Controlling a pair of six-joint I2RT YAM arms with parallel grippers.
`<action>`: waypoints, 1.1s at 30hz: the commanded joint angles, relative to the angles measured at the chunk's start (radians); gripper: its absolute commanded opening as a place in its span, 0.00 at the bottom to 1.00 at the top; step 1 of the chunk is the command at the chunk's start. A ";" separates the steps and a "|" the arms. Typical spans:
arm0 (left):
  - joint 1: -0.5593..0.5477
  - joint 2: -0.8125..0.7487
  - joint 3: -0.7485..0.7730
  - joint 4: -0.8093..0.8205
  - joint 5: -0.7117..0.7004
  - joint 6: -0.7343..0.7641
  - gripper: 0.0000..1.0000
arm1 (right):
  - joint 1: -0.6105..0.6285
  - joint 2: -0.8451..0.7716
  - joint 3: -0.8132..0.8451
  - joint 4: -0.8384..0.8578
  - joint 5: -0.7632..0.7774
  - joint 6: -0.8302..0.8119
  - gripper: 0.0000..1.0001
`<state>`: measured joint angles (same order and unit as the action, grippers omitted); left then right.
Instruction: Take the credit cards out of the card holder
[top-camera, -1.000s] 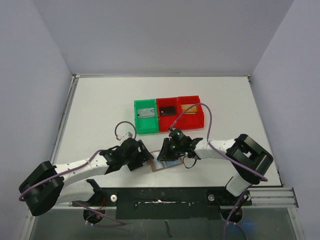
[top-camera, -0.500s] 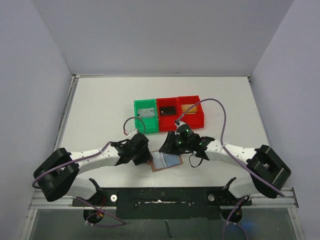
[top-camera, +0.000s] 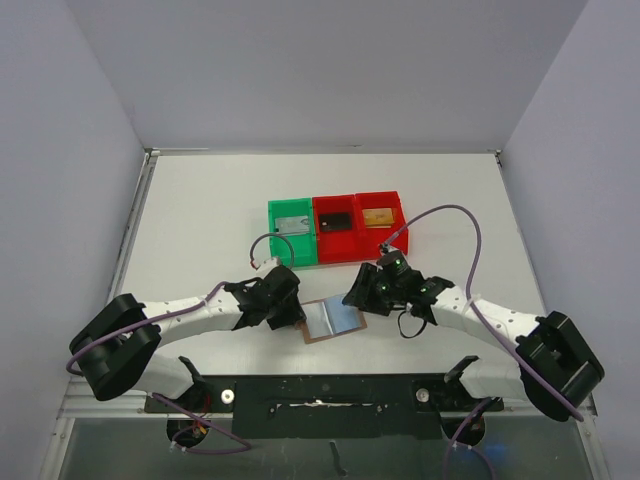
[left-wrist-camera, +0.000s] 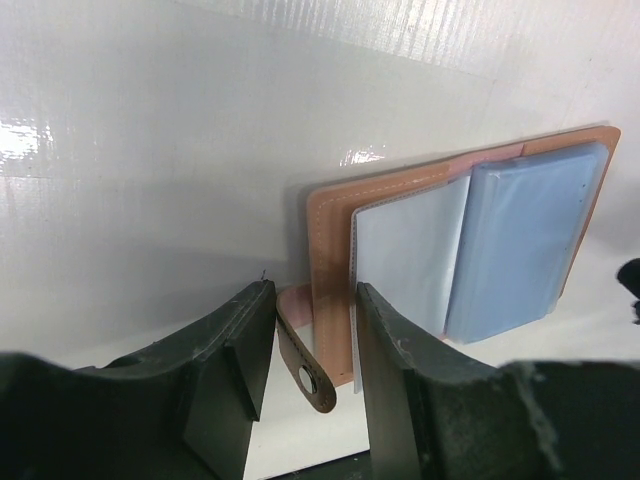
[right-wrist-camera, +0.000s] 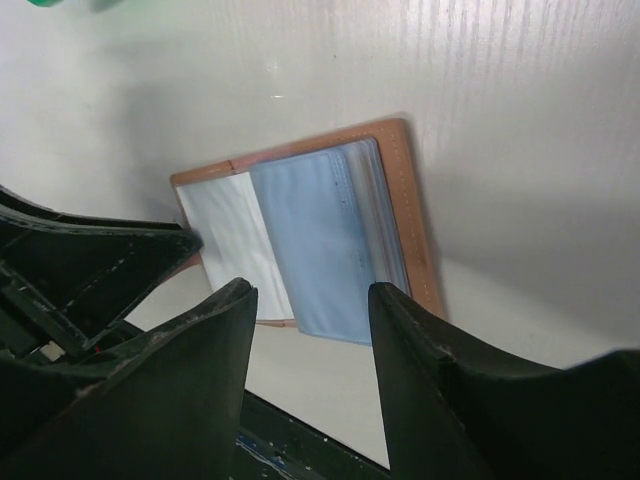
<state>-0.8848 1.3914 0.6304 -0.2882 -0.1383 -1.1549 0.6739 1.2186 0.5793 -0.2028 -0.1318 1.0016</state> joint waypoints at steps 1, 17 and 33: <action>-0.005 -0.002 -0.022 -0.063 -0.014 0.028 0.37 | 0.025 0.050 0.013 0.025 -0.018 -0.004 0.50; -0.003 -0.024 -0.028 -0.059 -0.011 0.024 0.36 | 0.098 0.152 0.106 -0.037 0.042 -0.039 0.42; -0.003 -0.028 -0.024 -0.053 -0.006 0.023 0.33 | 0.125 0.205 0.135 0.146 -0.145 -0.044 0.42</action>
<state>-0.8848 1.3758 0.6216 -0.3035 -0.1379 -1.1435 0.7872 1.3983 0.6792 -0.1814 -0.1829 0.9672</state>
